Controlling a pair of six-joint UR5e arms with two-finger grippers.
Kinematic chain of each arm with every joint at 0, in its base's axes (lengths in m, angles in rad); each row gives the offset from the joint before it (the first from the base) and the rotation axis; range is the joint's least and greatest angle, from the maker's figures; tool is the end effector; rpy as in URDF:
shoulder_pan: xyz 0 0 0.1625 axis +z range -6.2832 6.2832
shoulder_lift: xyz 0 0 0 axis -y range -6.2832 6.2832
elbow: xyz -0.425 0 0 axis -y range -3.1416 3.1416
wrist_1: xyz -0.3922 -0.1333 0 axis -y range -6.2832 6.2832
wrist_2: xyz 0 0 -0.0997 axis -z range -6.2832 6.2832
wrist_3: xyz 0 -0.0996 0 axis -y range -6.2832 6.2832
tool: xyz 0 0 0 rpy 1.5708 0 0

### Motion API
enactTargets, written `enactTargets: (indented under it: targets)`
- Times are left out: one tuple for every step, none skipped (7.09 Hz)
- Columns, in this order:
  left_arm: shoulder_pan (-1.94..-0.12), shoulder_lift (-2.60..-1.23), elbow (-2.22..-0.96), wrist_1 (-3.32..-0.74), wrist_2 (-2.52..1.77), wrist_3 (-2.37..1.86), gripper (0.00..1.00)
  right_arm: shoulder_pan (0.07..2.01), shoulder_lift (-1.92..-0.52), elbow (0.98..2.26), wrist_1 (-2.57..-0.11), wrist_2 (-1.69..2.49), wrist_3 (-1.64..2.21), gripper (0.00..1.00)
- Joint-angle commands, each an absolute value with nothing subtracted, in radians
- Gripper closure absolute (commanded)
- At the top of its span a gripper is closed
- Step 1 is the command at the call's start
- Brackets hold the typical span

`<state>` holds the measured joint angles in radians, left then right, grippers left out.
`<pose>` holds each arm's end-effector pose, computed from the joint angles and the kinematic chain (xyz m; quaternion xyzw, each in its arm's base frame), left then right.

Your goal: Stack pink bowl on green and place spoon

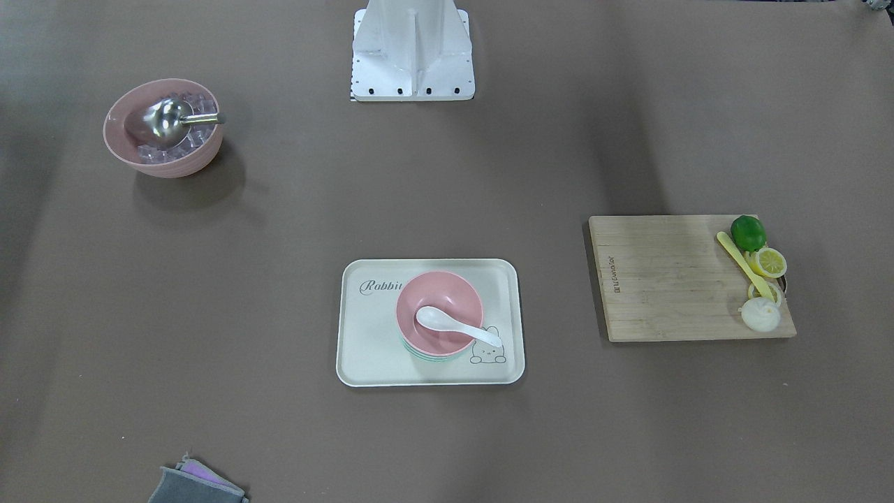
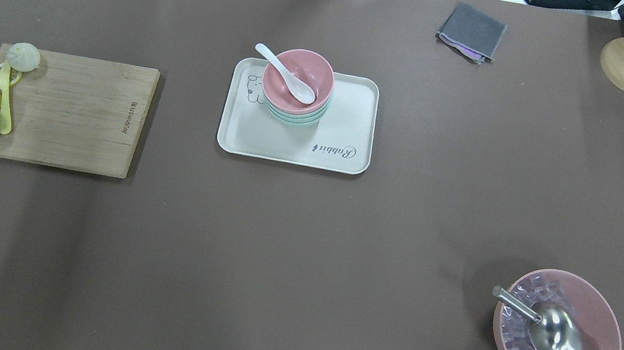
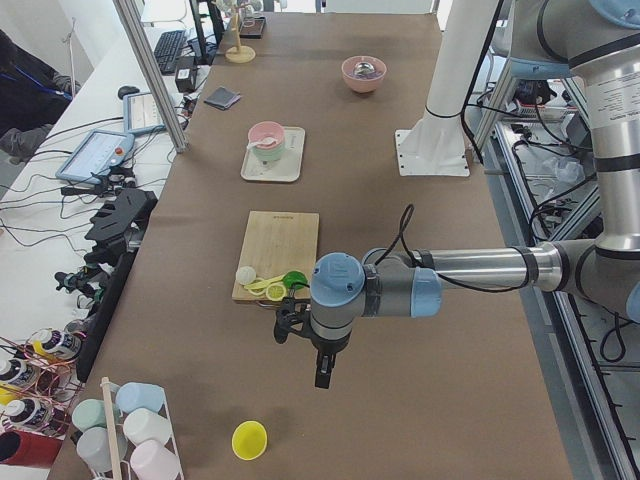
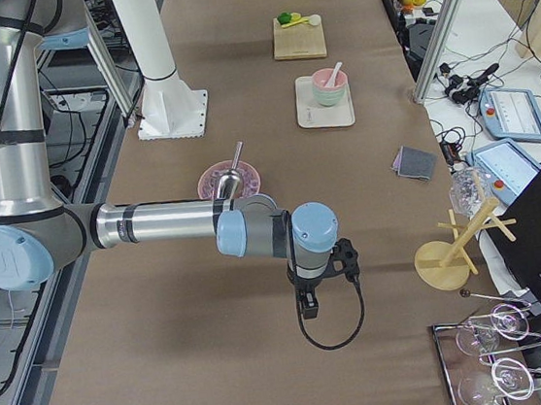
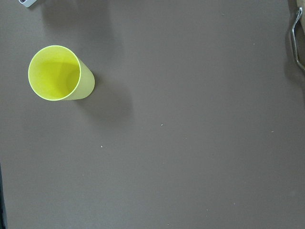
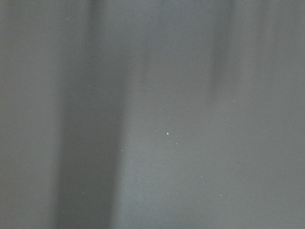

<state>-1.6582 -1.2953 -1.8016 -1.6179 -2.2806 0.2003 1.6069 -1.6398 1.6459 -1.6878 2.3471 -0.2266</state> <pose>-0.1010 -0.3687 0.6643 0.0509 0.3437 0.0533 0.9362 0.0799 -0.4515 0.6658 -0.0014 -0.3814 -0.0670 0.9220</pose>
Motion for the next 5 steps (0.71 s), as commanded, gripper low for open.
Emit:
enactTargets:
  targets:
    - [-1.658, -1.295, -1.802, -1.618, -2.281, 0.201, 0.02, 1.606, -1.647, 1.646, -1.687, 2.349, -0.229, 0.0]
    - [-1.658, -1.295, -1.801, -1.618, -2.281, 0.199, 0.02, 1.606, -1.654, 1.646, -1.686, 2.349, -0.227, 0.0]
    - [-1.658, -1.295, -1.799, -1.618, -2.281, 0.201, 0.02, 1.606, -1.664, 1.644, -1.686, 2.349, -0.226, 0.0]
    - [-1.658, -1.295, -1.798, -1.618, -2.281, 0.201, 0.02, 1.606, -1.67, 1.643, -1.684, 2.347, -0.227, 0.0]
    - [-1.658, -1.295, -1.798, -1.618, -2.281, 0.201, 0.02, 1.606, -1.672, 1.643, -1.684, 2.347, -0.226, 0.0]
